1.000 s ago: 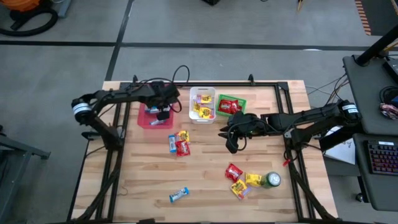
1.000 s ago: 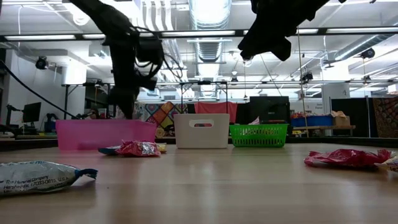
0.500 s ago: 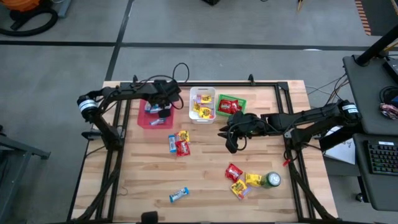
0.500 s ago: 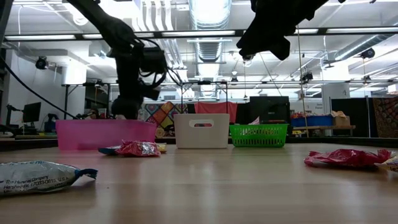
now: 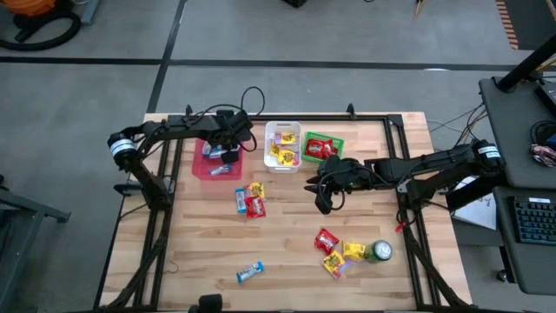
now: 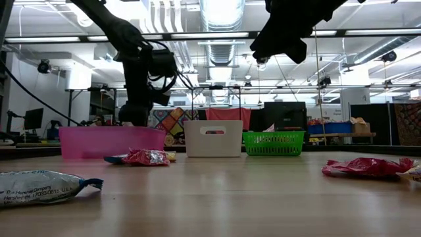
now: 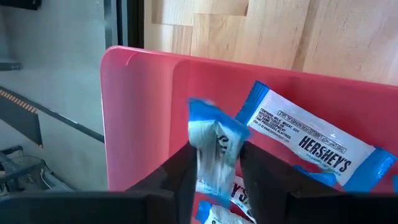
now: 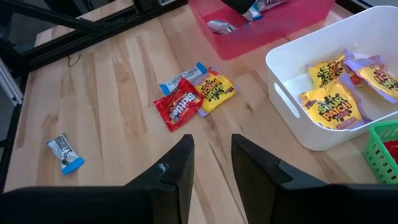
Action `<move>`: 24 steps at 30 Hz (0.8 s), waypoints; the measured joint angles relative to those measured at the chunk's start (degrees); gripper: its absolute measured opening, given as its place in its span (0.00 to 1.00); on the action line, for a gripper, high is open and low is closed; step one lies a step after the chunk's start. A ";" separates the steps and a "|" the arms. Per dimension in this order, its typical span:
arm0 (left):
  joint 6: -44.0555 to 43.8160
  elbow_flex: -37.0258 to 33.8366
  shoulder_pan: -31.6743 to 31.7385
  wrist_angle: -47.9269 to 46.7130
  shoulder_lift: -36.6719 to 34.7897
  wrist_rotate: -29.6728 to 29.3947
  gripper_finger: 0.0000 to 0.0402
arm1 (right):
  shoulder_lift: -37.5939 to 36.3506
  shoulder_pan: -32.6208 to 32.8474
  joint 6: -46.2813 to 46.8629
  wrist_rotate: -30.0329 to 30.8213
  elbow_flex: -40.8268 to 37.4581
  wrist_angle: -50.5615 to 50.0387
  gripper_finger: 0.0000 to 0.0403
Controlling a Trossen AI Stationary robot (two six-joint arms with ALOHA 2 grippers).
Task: Sort candy
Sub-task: Put the white chocolate into the pink bin
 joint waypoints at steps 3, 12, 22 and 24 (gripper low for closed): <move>-0.02 0.00 0.00 0.04 0.00 -0.04 0.34 | -0.01 0.00 0.01 0.02 0.00 0.00 0.24; -0.72 0.00 -0.02 -0.11 -0.02 -0.03 0.51 | 0.00 0.00 0.01 0.01 0.00 0.00 0.24; -18.26 0.00 -6.44 -6.43 -10.46 1.38 0.54 | 0.00 1.25 4.21 -0.55 0.00 0.02 0.24; -21.80 -0.17 -9.09 -6.05 -13.84 6.10 0.53 | 0.00 2.27 3.81 -1.67 0.00 0.05 0.24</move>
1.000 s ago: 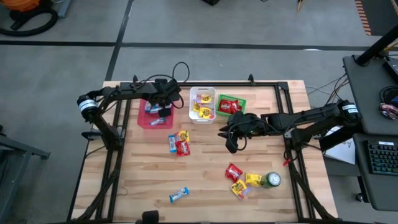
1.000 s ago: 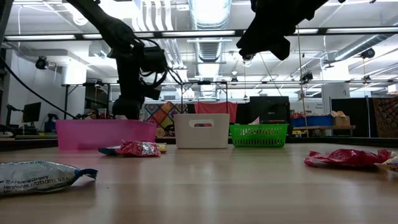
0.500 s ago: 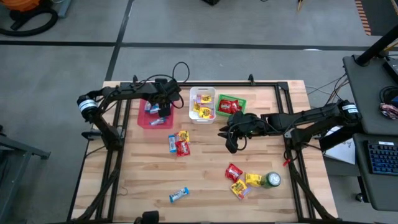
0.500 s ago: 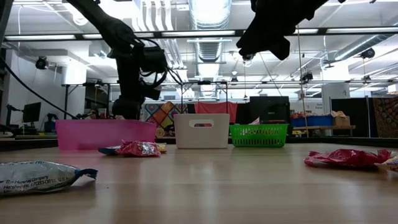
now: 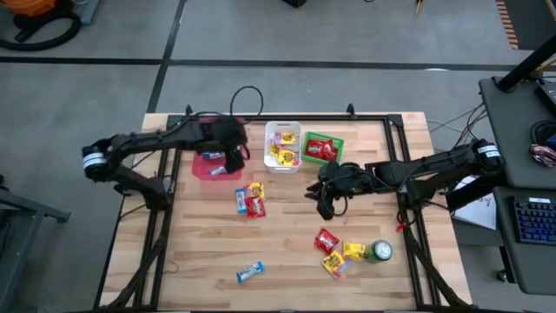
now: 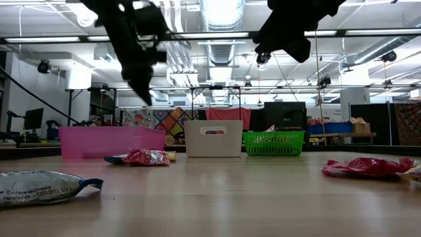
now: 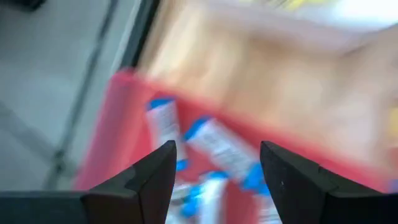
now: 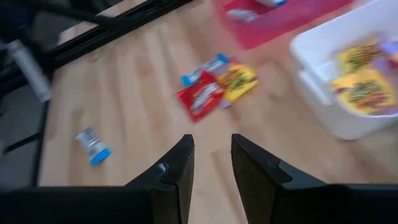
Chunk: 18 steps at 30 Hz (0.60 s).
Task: Sort candy
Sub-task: Put the white chocolate into the pink bin
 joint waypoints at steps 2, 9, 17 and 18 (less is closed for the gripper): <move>-2.94 -0.80 -3.22 1.36 -3.27 5.31 0.53 | -0.01 1.19 0.49 -1.55 0.00 0.13 0.24; -10.78 -7.89 -19.65 14.08 -12.39 10.56 0.49 | 0.77 5.75 10.45 -4.12 0.02 -2.81 0.24; -16.03 -17.71 -37.51 31.35 -14.29 7.61 0.49 | 10.20 8.75 21.48 -16.25 0.51 -6.41 0.24; -16.63 -18.56 -39.03 32.43 -14.17 6.07 0.49 | 11.71 8.78 22.79 -17.48 1.21 -7.97 0.24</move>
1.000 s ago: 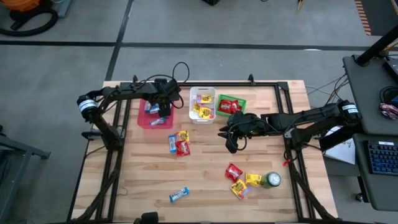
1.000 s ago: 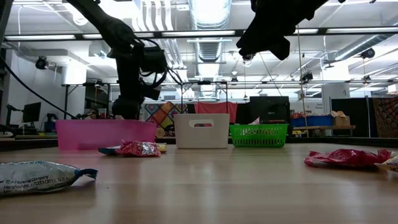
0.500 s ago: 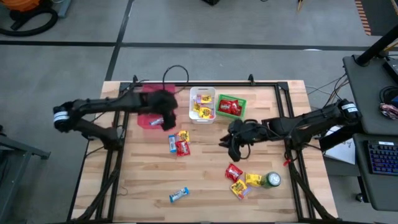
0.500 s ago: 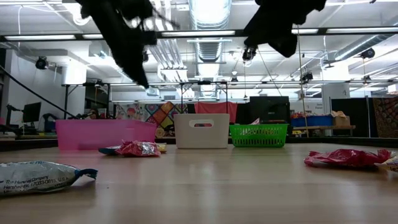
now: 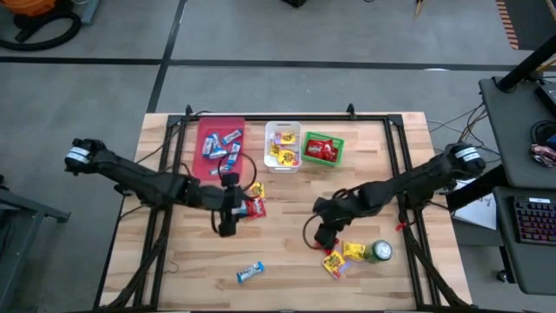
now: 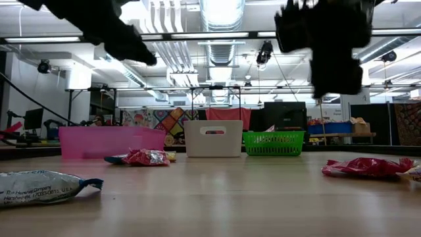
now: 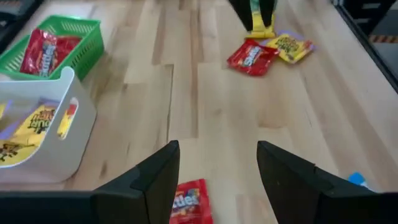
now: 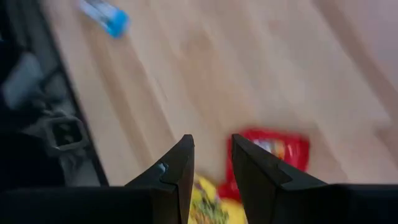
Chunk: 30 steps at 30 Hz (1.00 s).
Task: Sort candy
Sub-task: Put the white chocolate into the pink bin
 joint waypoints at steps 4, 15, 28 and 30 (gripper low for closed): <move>-3.86 -2.22 -3.48 1.08 1.15 -6.05 0.49 | 4.60 -0.05 2.60 -0.99 4.75 -13.30 0.24; -9.42 -5.48 -4.25 -3.55 7.92 -6.66 0.49 | 11.34 -0.05 -0.33 -0.43 15.64 -33.32 0.24; -10.88 -6.62 -4.32 -8.01 17.64 -10.92 0.49 | 11.33 -0.07 -3.06 1.88 16.25 -33.00 0.24; -10.94 -6.62 -4.32 -7.13 19.33 -12.38 0.49 | 11.33 -0.07 -3.33 2.60 16.24 -32.94 0.24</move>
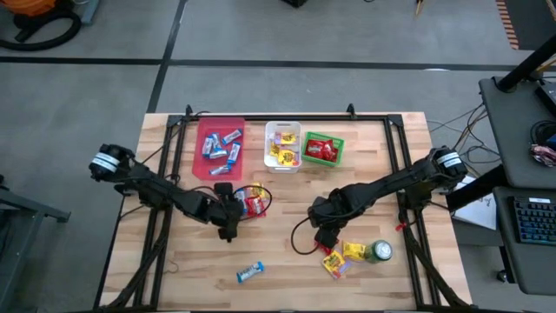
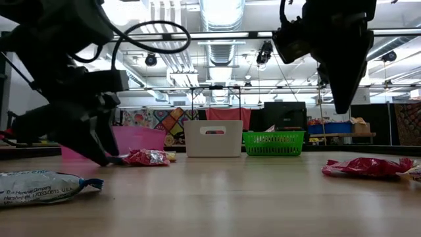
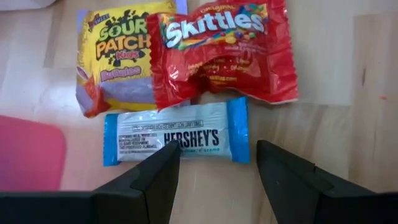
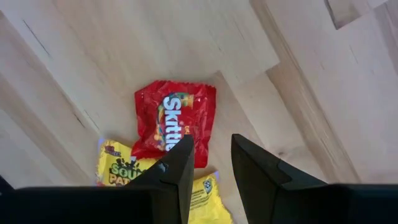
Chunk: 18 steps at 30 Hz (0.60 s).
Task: Sort candy
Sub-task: Put the white chocolate into the pink bin
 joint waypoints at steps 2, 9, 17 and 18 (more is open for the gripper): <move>0.02 0.11 -0.10 0.71 1.20 -1.17 0.49 | 0.00 0.00 -0.29 0.05 -0.01 0.09 0.24; -0.44 0.20 -0.11 2.25 2.90 -3.25 0.45 | -0.02 0.00 -0.58 0.13 -0.01 0.33 0.24; -2.59 0.13 -0.04 2.94 3.12 -4.05 0.25 | -0.02 0.15 -1.97 8.19 -0.05 1.13 0.24; -3.01 0.11 -0.04 2.92 3.14 -4.05 0.21 | -0.02 0.15 -2.91 9.64 -0.09 1.91 0.24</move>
